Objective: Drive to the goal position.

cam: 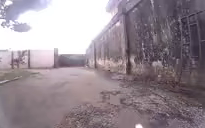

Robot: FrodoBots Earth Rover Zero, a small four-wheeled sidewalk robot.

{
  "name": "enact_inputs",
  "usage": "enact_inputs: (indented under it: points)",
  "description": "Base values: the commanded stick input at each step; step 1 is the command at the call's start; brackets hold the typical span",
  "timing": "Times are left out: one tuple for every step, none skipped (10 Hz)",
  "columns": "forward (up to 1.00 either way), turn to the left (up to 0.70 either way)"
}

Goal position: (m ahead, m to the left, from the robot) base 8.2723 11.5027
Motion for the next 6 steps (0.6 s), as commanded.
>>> enact_inputs:
  points:
    - [0.70, 0.00]
    - [0.70, 0.00]
    - [0.70, 0.00]
    - [0.70, 0.00]
    - [0.70, 0.00]
    - [0.70, 0.00]
